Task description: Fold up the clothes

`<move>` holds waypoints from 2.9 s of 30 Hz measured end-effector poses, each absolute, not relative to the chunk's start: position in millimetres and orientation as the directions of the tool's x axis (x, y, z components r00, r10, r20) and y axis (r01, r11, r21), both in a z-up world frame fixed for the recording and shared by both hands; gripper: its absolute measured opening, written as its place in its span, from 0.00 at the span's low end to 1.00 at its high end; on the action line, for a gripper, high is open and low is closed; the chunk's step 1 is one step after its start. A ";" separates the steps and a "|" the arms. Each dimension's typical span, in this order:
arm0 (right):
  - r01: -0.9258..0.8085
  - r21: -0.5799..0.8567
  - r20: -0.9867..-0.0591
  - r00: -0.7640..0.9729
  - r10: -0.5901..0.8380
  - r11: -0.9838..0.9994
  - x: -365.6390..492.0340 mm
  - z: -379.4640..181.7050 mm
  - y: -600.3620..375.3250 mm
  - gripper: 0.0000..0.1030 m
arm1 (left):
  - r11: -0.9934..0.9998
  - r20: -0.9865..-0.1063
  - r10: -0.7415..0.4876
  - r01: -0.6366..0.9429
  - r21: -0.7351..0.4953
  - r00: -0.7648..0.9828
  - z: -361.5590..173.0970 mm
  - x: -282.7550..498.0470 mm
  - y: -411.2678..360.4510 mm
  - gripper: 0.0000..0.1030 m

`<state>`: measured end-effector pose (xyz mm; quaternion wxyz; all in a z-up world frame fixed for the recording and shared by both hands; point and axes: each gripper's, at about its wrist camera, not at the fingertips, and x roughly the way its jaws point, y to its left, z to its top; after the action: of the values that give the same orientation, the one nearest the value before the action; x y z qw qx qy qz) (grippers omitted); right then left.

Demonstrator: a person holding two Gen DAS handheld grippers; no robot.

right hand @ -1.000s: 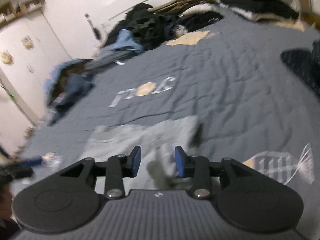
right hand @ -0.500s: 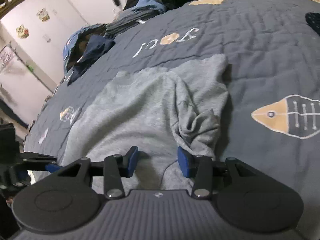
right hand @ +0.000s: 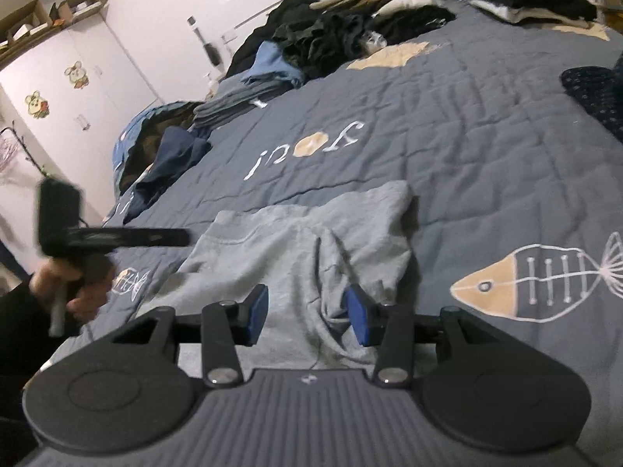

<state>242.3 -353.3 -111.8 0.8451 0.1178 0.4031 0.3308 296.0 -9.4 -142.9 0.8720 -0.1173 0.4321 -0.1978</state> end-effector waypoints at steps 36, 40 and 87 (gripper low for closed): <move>-0.439 0.405 -0.624 0.509 0.593 0.802 261.9 -116.5 -346.9 0.05 | 0.808 -0.563 -0.588 0.407 -0.426 0.581 -105.4 181.3 -74.1 0.61; -0.421 0.423 -0.604 0.529 0.596 0.802 265.3 -110.1 -356.9 0.03 | 0.795 -0.577 -0.600 0.493 -0.353 0.554 -108.7 164.1 -126.1 0.67; -0.432 0.325 -0.697 0.491 0.522 0.841 280.0 -126.8 -340.4 0.02 | 0.677 -0.674 -0.583 0.730 -0.092 0.455 -167.8 125.5 -247.3 0.11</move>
<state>280.0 -340.4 -126.8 0.8619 0.0533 0.4214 0.2769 125.5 -247.2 -167.8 0.8463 0.1056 0.3497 -0.3878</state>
